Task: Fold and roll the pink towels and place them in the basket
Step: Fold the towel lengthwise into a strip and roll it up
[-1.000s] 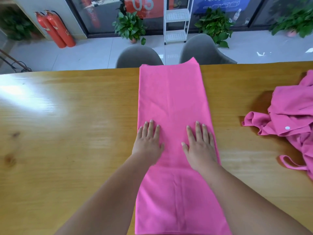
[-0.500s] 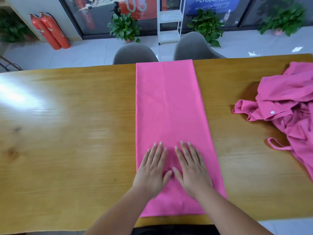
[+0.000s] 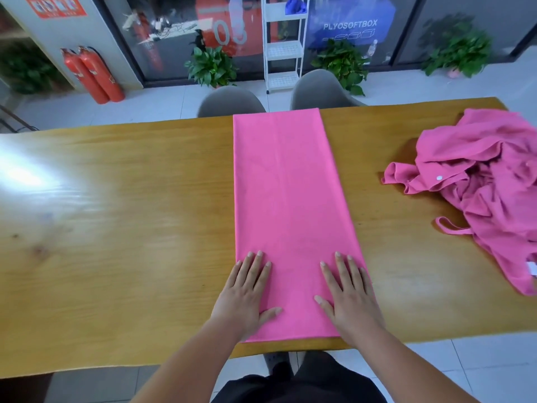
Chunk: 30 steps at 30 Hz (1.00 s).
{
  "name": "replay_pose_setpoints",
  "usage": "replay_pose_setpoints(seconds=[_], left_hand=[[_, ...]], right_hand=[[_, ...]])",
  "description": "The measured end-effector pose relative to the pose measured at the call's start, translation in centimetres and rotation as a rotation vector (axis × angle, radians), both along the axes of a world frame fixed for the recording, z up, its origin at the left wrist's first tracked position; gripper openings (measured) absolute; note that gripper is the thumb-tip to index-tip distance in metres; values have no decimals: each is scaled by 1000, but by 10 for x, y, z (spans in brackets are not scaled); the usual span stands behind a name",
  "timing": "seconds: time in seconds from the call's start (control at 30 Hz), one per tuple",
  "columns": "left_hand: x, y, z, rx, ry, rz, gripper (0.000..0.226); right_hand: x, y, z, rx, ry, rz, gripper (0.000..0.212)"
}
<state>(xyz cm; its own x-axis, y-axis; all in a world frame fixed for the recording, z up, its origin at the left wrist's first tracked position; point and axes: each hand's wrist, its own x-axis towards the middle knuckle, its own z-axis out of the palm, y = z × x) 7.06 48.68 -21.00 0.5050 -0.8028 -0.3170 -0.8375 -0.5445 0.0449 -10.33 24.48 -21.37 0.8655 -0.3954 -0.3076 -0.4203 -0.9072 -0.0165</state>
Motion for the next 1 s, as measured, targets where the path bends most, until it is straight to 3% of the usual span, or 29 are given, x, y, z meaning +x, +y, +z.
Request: replay_pose_setpoints(seconds=[0.2,0.43,0.67,1.0], left_hand=[[-21,22,4,-17,46,108,97],[-37,16,34,112,116,201,98],[-45,22,43,155,160,209,100],[-29,28,60,112,155,107,76]], right_hand=[[-13,2,15,59,62,38,80],[-11,0,41,123,128,50,82],[-31,13,53,162,137,43,80],[-14,20,73,113,192,12,62]])
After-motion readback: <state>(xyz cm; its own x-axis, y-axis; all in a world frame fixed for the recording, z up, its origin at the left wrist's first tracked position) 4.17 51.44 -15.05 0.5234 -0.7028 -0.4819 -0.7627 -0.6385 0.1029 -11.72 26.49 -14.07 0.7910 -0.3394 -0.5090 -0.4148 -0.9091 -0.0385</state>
